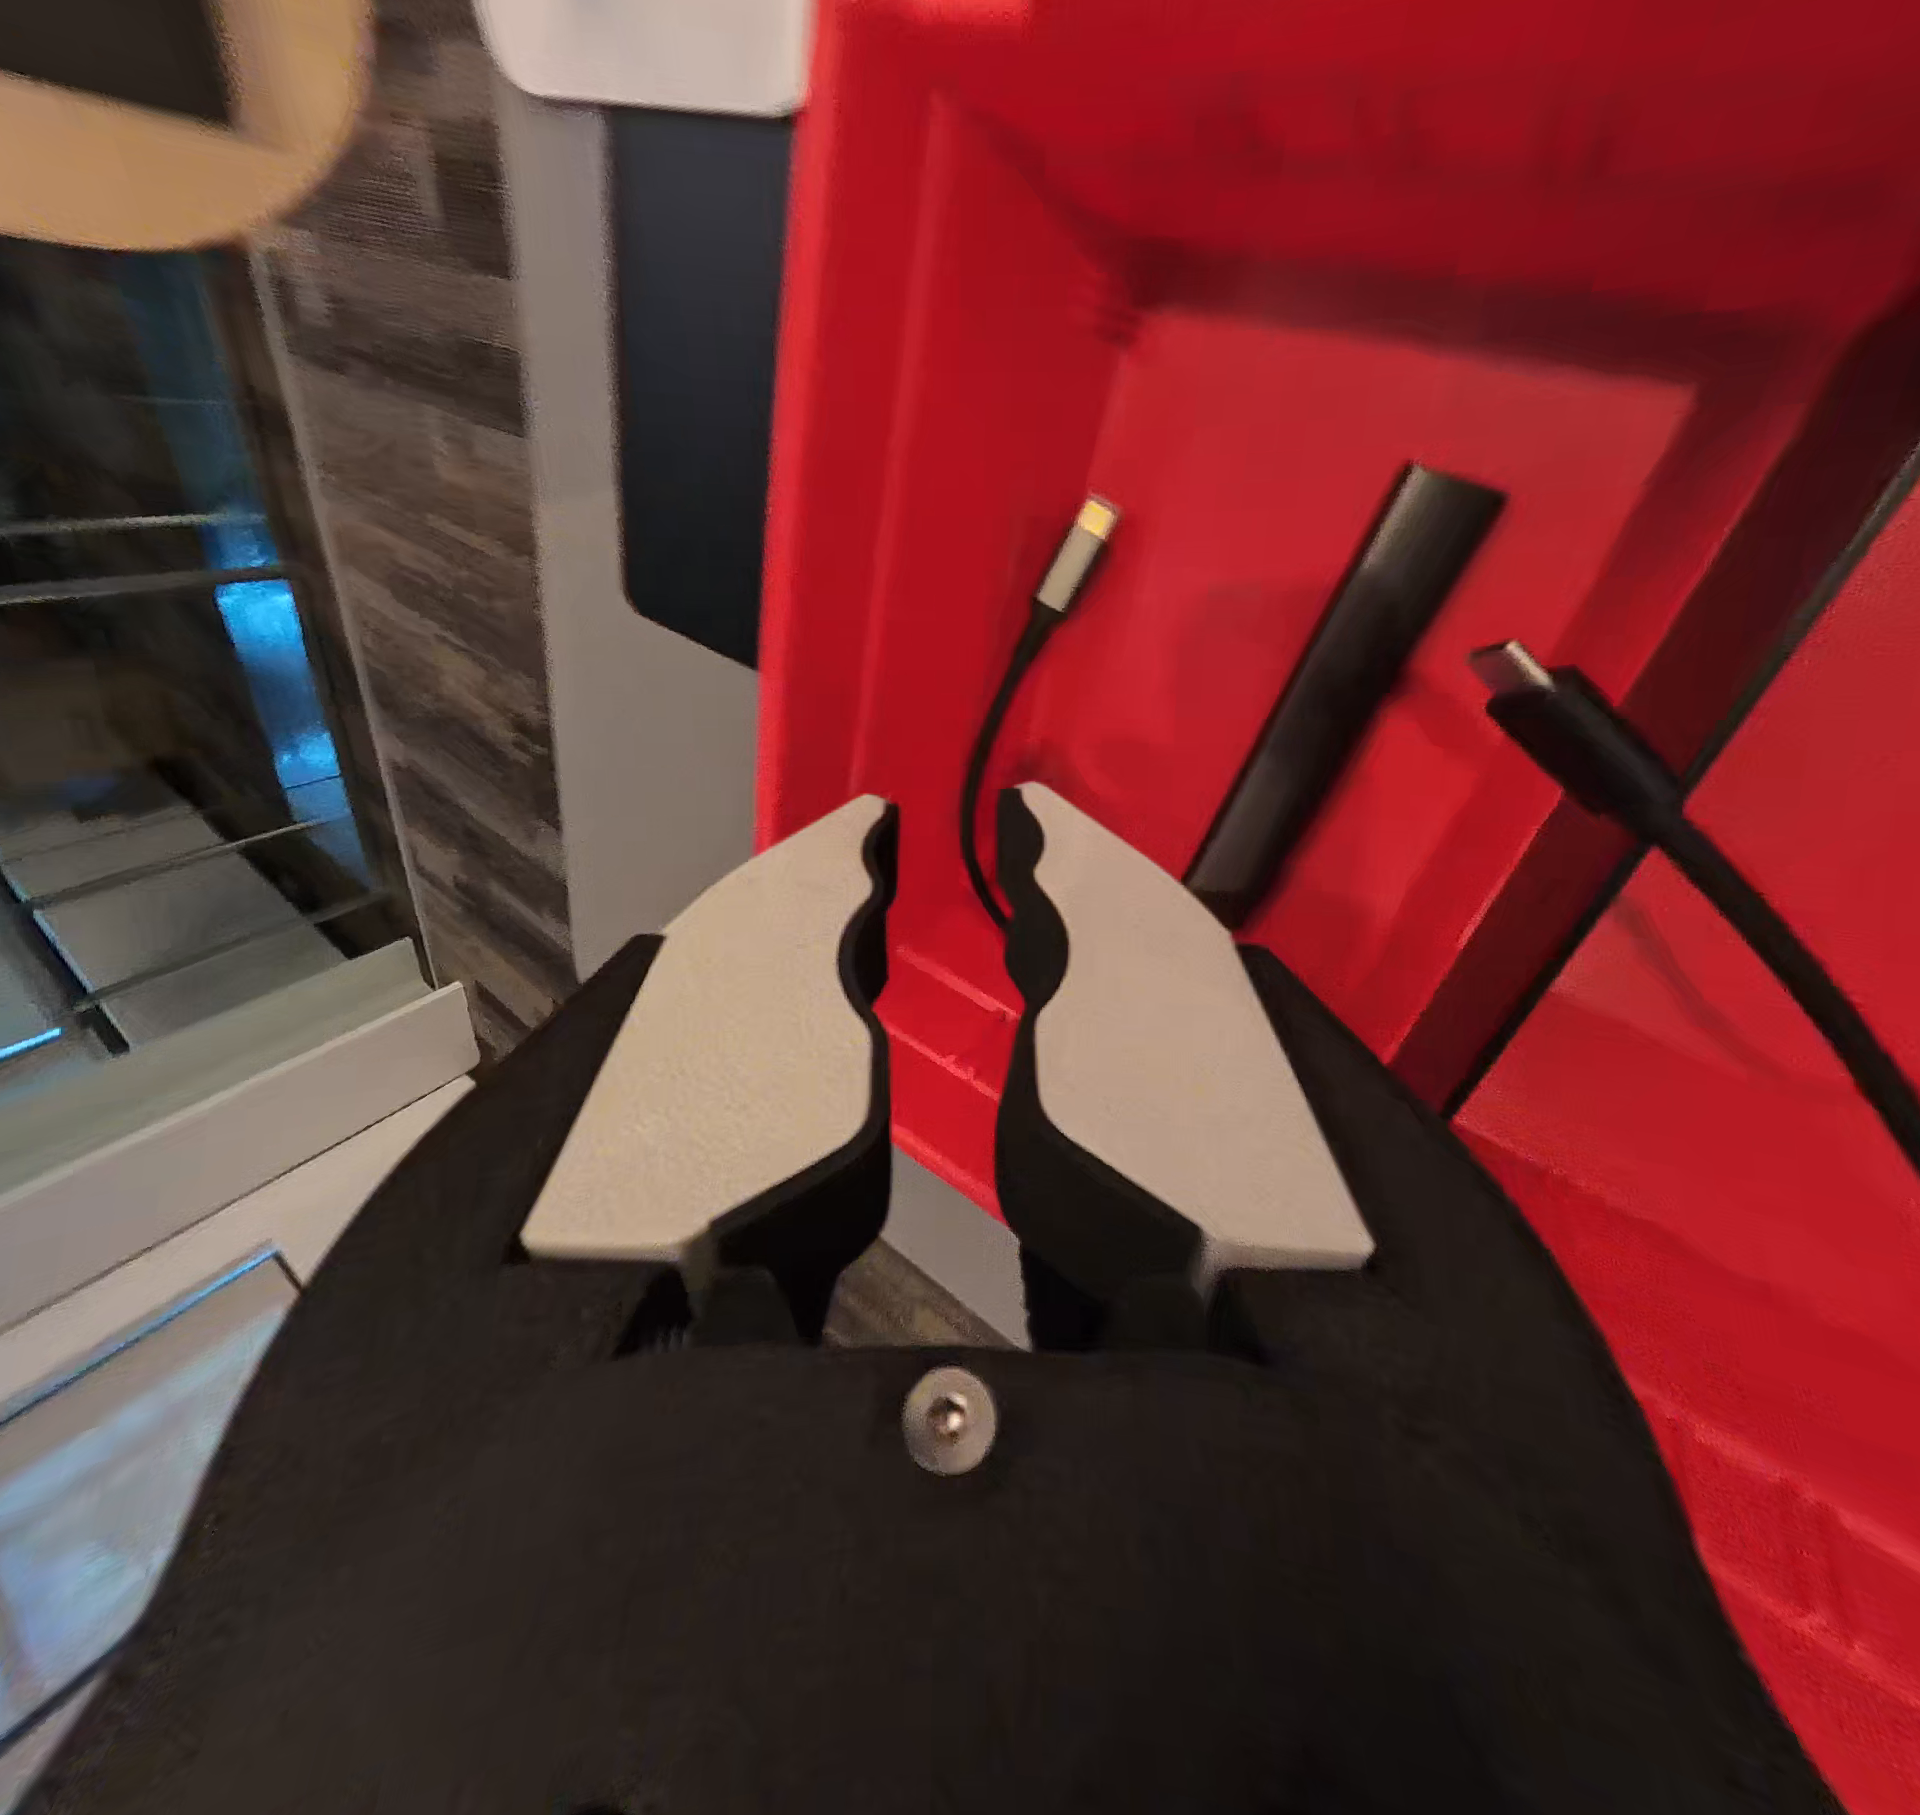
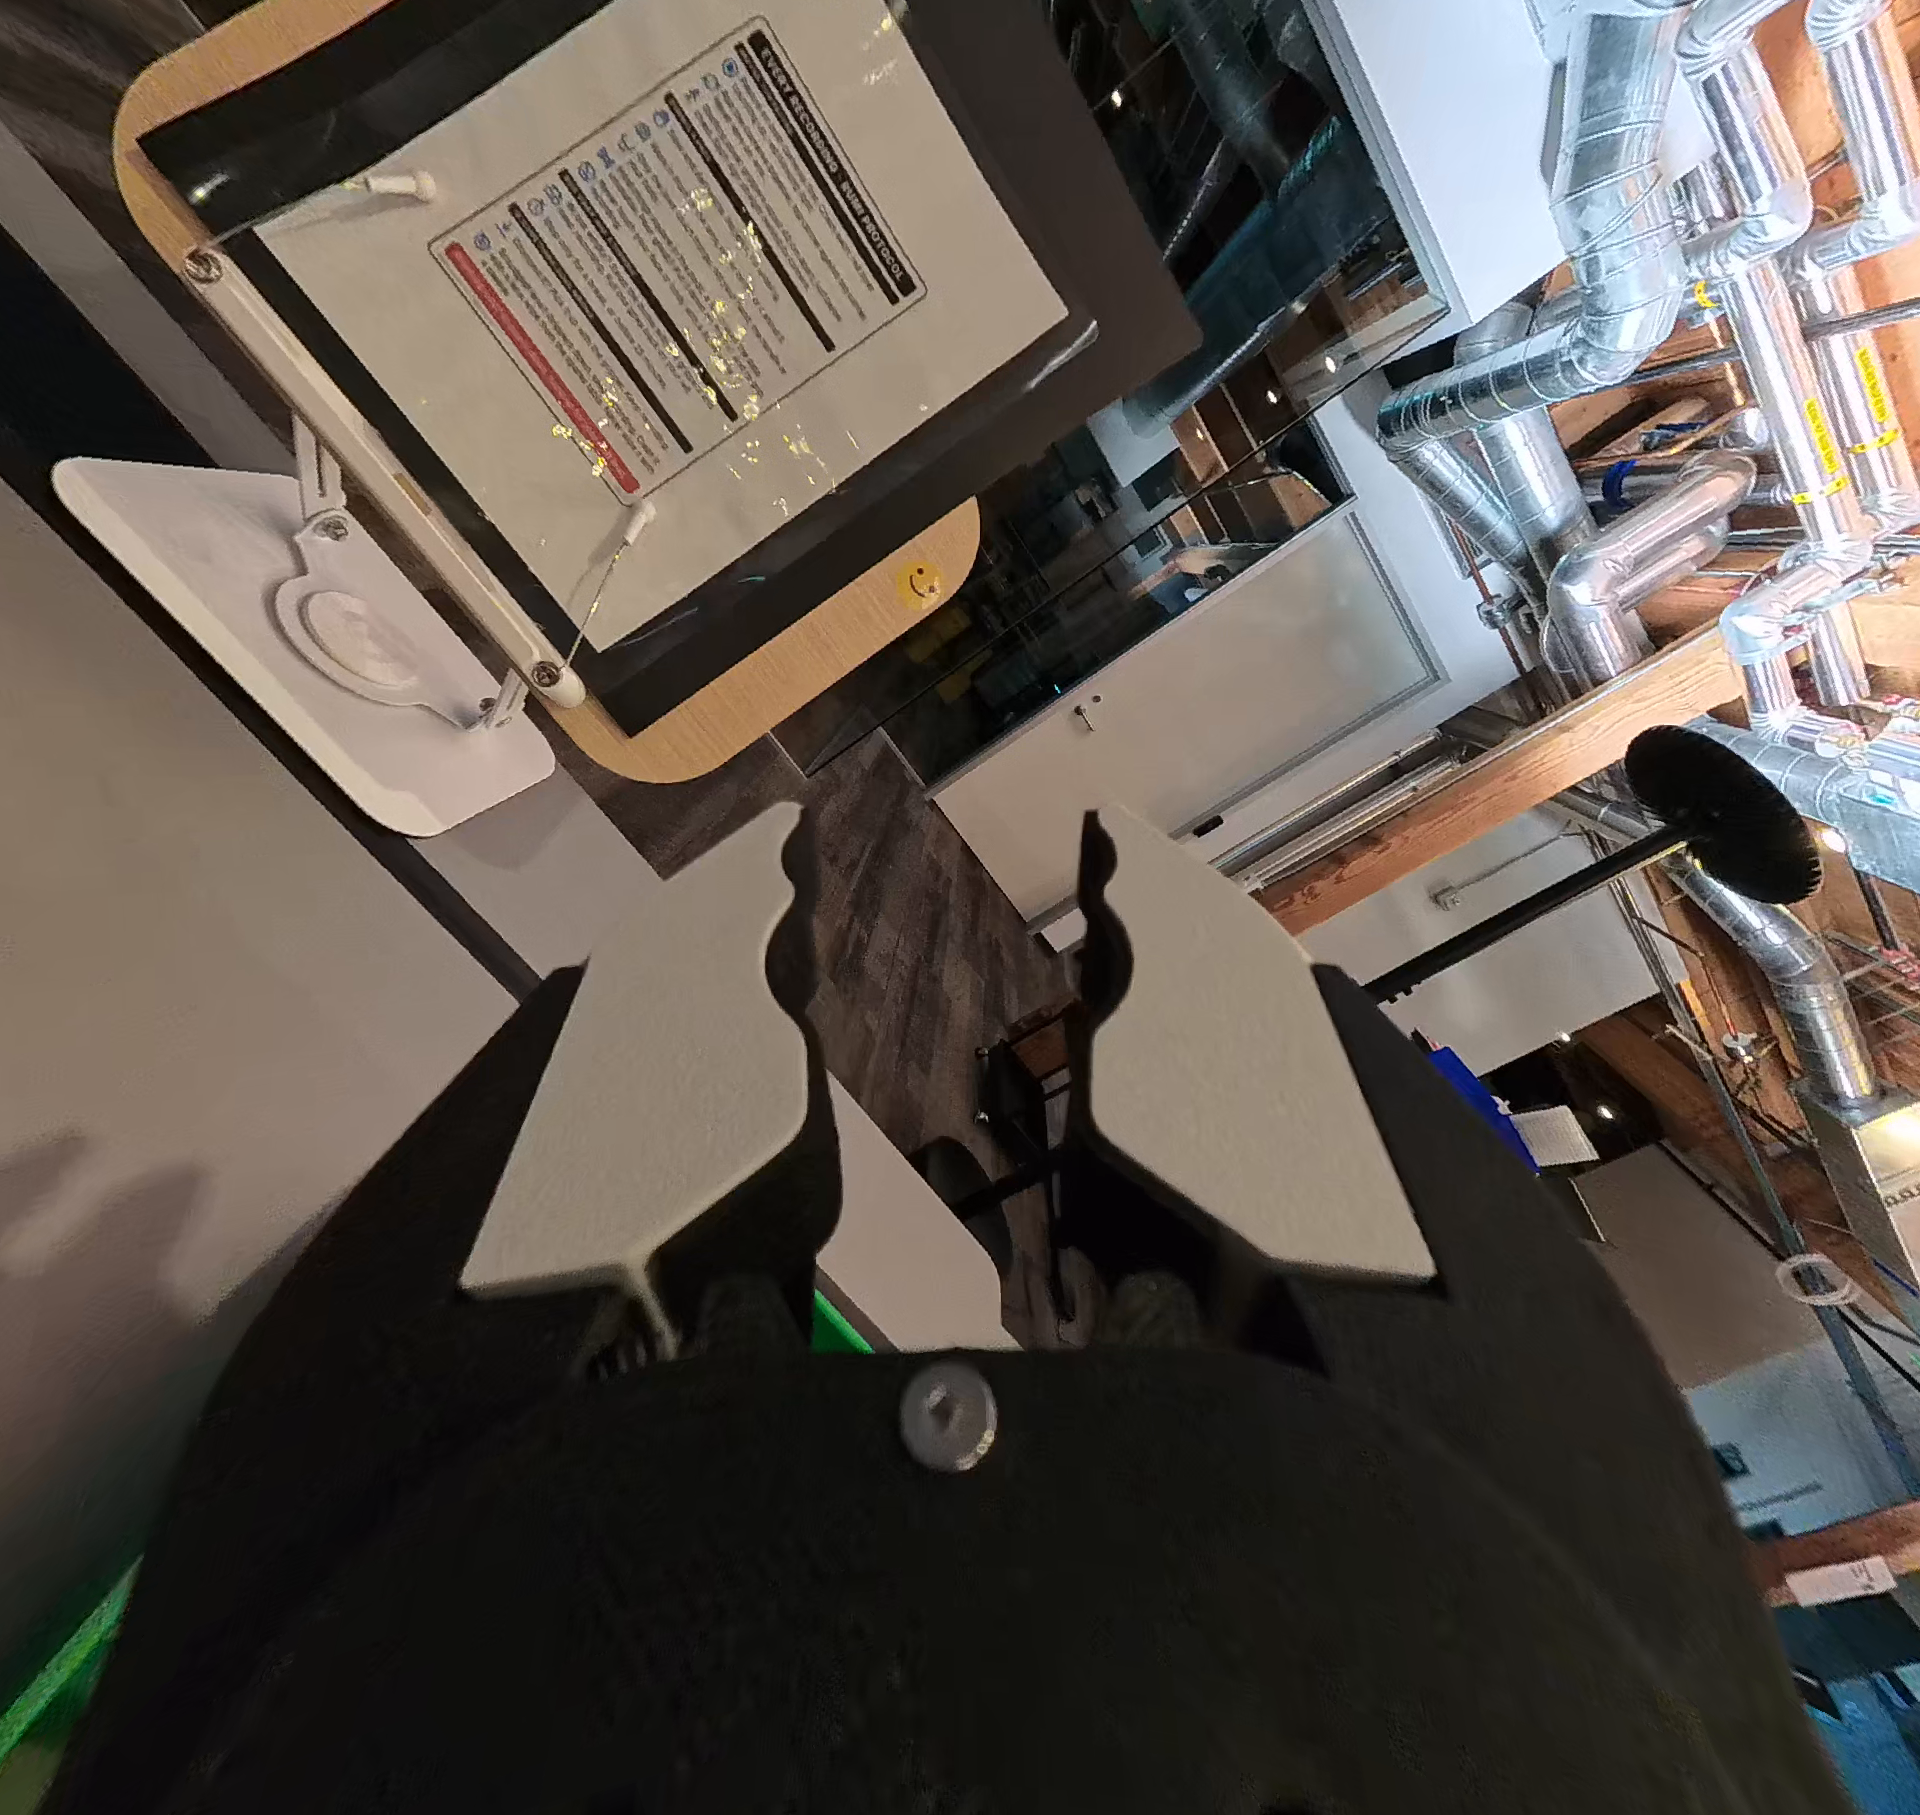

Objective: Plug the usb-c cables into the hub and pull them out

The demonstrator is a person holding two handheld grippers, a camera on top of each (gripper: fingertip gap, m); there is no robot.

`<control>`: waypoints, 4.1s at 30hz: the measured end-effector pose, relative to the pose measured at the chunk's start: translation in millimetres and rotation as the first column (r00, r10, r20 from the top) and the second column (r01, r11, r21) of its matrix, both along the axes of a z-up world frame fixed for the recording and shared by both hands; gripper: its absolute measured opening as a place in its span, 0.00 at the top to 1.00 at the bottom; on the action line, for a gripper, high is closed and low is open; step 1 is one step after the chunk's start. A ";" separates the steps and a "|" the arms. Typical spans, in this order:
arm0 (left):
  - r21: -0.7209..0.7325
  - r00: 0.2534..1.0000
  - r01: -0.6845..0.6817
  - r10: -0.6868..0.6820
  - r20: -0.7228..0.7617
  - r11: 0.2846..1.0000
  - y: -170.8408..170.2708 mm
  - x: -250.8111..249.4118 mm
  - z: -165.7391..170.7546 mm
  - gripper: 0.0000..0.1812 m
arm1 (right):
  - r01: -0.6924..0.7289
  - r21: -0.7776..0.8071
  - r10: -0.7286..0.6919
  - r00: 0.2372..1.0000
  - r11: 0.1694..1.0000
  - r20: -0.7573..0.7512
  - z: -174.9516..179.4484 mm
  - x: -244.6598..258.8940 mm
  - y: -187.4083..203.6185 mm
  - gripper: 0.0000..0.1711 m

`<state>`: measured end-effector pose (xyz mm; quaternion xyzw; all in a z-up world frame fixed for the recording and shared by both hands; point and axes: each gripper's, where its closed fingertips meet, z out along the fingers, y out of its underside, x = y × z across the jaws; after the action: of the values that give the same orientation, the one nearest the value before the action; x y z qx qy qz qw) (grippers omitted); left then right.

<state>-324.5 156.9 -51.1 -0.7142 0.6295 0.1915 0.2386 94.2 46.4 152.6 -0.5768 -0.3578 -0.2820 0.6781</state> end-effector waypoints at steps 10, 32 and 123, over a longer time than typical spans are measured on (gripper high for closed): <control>-0.093 0.942 0.217 -0.234 -0.239 0.972 17.7 -10.9 -64.7 0.84 | 0.053 -0.030 -0.050 0.996 0.998 0.078 -15.4 -1.3 12.3 0.71; -0.299 0.950 0.118 -0.195 -0.243 0.947 7.4 -20.0 -97.8 1.00 | 0.042 -0.079 -0.033 0.994 0.996 0.104 -26.7 -2.1 18.4 0.72; -0.263 0.862 -0.045 -0.095 -0.498 0.964 -36.7 -0.9 73.9 0.88 | -0.138 -0.123 0.156 0.976 0.983 0.151 -44.2 -46.6 14.3 0.72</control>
<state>-325.3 120.2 22.8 -0.6560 0.6991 0.2828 -0.0305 47.6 60.6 108.4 -0.5615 -0.4680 -0.2559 0.6327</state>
